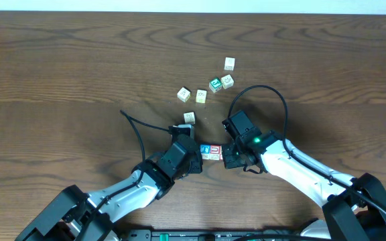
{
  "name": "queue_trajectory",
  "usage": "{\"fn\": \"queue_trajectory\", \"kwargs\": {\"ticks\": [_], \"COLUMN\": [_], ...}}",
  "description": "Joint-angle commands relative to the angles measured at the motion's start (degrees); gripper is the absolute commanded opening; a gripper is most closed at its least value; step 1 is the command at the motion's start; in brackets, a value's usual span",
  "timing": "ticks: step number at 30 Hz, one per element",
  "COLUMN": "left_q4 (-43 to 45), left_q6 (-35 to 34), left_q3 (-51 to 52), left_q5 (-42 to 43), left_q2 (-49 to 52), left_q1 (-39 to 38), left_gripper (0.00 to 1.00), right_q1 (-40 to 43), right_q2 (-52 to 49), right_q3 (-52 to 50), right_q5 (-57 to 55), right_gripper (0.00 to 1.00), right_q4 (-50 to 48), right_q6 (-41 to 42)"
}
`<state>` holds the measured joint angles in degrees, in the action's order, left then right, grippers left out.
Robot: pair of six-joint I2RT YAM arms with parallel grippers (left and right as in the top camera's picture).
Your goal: Lift 3 blocks
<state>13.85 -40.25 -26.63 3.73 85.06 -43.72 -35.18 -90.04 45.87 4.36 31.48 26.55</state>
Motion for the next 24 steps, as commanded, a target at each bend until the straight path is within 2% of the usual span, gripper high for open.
{"fn": "queue_trajectory", "kwargs": {"ticks": [1,5,10,21,24], "left_q4": [2.47,2.19,0.35,0.31,0.33], "left_q6": [2.05,6.12,6.12,3.74,1.29], "left_q3": [-1.53,-1.6,-1.77,-5.29,-5.57], "left_q5": [4.24,1.81,0.02,-1.73,-1.88], "left_q2": [-1.05,-1.05,-1.05,-1.05,-1.05], "left_q1": [-4.13,-6.88,-7.43,-7.48,-7.48], "left_gripper": [0.07,0.07,0.07,0.07,0.07], "right_q1": [-2.75,-2.75,-2.75,-2.75,-2.75], "right_q2": [1.01,1.01,1.01,1.01,1.01], "right_q3": [0.33,0.33,0.37,1.03,1.05], "right_q5": [10.8,10.99,11.43,12.96,13.11], "right_gripper": [0.01,0.01,0.01,0.01,0.01], "right_q4": [-1.81,-1.81,-1.79,-1.81,-1.79], "right_q6": [0.46,0.46,0.46,2.16,2.99]}}
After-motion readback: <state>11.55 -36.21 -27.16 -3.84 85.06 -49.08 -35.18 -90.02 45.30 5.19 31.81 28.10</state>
